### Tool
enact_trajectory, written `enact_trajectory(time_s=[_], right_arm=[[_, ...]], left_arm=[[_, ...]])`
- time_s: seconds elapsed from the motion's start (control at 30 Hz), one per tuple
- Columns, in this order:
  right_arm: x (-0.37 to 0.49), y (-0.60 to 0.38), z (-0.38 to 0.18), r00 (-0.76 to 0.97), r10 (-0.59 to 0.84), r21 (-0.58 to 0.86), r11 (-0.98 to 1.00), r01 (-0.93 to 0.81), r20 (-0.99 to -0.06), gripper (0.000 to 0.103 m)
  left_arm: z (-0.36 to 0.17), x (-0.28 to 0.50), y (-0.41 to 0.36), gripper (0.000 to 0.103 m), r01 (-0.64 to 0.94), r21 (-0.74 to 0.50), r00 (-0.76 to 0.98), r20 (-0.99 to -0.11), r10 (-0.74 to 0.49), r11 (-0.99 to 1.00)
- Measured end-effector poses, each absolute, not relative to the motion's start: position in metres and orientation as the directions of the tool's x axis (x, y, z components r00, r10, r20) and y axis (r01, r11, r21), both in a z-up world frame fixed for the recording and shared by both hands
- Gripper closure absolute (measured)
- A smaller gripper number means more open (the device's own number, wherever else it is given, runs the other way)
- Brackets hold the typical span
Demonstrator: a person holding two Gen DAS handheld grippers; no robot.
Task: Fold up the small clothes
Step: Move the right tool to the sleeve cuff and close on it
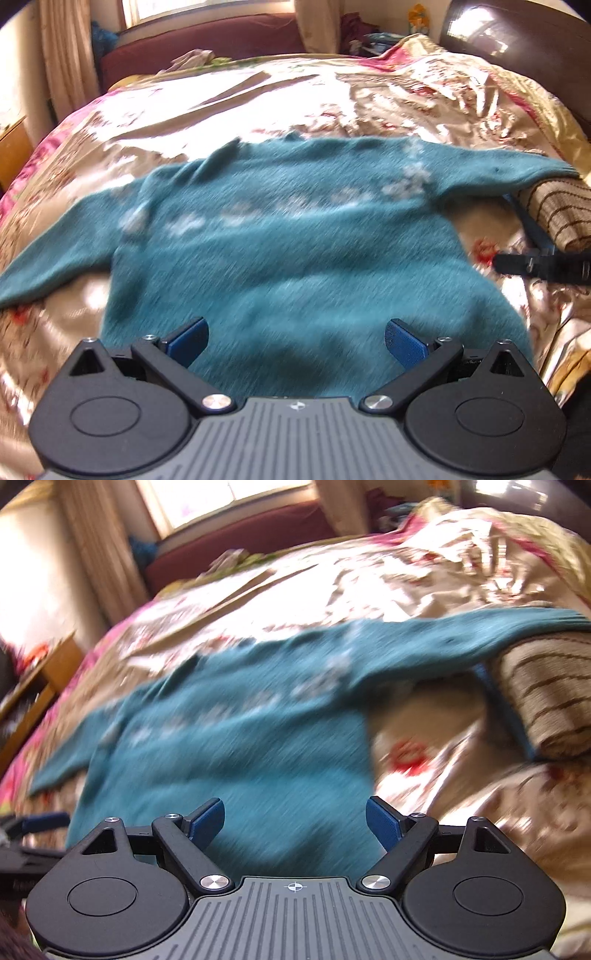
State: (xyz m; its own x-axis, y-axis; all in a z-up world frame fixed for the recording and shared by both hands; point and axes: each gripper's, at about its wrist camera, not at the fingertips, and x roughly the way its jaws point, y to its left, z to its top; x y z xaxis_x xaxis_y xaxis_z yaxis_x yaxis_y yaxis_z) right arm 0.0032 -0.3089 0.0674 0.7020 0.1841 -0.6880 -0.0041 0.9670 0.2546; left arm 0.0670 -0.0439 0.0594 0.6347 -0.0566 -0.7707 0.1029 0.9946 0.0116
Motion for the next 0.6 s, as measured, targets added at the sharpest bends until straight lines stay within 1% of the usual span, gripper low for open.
enact_trajectory(time_s=[0.03, 0.13, 0.2, 0.33, 0.37, 0.43, 0.5, 0.53, 0.6], right_arm=[[0.003, -0.309, 0.067, 0.702, 0.184, 0.255, 0.967, -0.004, -0.688, 0.020], [0.021, -0.345, 0.076, 0.746, 0.132, 0.280, 0.957, 0.076, -0.653, 0.020], [0.033, -0.370, 0.081, 0.766, 0.096, 0.293, 0.948, 0.124, -0.635, 0.022], [0.051, -0.426, 0.096, 0.812, 0.030, 0.338, 0.918, 0.208, -0.582, 0.024], [0.057, -0.450, 0.098, 0.826, -0.004, 0.357, 0.901, 0.248, -0.564, 0.027], [0.060, -0.461, 0.097, 0.828, -0.023, 0.363, 0.892, 0.271, -0.560, 0.031], [0.067, -0.484, 0.093, 0.829, -0.050, 0.391, 0.865, 0.314, -0.557, 0.039], [0.070, -0.496, 0.090, 0.829, -0.053, 0.418, 0.844, 0.335, -0.557, 0.041], [0.076, -0.517, 0.082, 0.837, -0.039, 0.493, 0.793, 0.359, -0.546, 0.049]], left_arm=[[0.061, 0.073, -0.050, 0.000, 0.117, 0.012, 0.636, -0.769, -0.065, 0.993], [0.065, 0.090, -0.067, 0.000, 0.160, 0.022, 0.641, -0.762, -0.087, 0.987], [0.068, 0.101, -0.079, 0.000, 0.183, 0.026, 0.643, -0.760, -0.100, 0.983], [0.072, 0.124, -0.101, 0.000, 0.210, -0.007, 0.648, -0.747, -0.145, 0.978], [0.073, 0.129, -0.106, 0.000, 0.216, -0.015, 0.649, -0.745, -0.155, 0.976], [0.073, 0.138, -0.117, 0.000, 0.230, -0.030, 0.644, -0.745, -0.175, 0.973], [0.072, 0.145, -0.127, 0.000, 0.245, -0.039, 0.636, -0.748, -0.191, 0.969], [0.071, 0.147, -0.132, 0.000, 0.252, -0.041, 0.632, -0.750, -0.197, 0.967], [0.067, 0.151, -0.140, 0.000, 0.266, -0.041, 0.620, -0.757, -0.204, 0.963]])
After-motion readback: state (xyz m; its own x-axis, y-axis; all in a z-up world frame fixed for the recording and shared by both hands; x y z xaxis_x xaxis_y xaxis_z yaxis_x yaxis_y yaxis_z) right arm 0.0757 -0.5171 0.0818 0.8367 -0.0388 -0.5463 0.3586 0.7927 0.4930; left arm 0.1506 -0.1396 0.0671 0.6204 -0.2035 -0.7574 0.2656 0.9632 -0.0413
